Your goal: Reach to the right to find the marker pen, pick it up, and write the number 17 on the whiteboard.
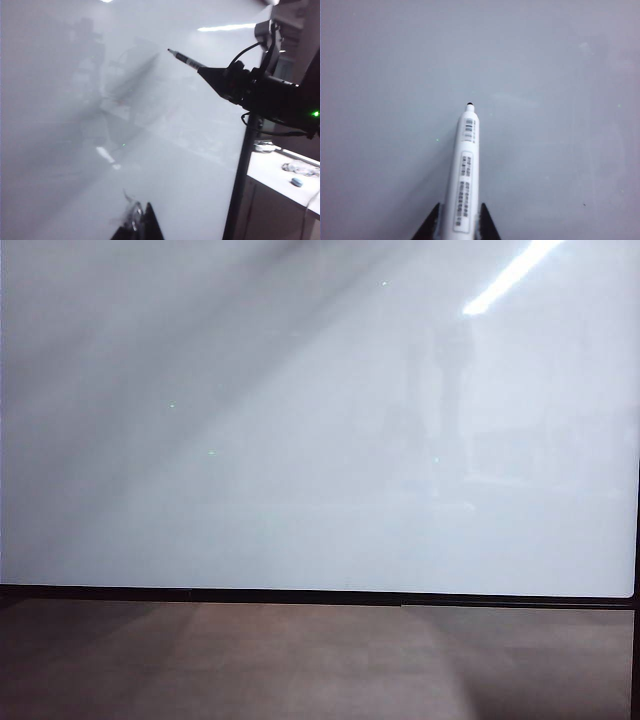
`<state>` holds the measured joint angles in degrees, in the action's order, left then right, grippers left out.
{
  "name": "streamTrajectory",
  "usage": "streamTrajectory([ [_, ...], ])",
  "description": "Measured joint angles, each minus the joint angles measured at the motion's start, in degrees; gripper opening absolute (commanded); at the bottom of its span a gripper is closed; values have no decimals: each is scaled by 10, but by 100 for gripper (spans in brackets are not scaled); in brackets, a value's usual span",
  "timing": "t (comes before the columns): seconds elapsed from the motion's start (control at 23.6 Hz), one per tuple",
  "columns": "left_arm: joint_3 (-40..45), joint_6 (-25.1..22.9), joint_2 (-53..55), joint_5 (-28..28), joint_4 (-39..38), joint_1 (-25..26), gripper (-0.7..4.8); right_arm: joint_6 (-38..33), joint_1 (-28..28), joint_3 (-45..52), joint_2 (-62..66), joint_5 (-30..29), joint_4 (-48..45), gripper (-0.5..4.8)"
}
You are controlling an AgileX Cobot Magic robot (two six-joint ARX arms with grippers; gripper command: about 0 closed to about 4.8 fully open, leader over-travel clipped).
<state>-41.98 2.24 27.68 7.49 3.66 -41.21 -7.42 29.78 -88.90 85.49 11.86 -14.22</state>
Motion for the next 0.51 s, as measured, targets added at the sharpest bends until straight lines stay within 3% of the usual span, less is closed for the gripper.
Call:
streamTrajectory([
  [0.51, 0, 0, -1, 18, 2, 0, -5, 0, -1, -9, 20, 0, -3, -6],
])
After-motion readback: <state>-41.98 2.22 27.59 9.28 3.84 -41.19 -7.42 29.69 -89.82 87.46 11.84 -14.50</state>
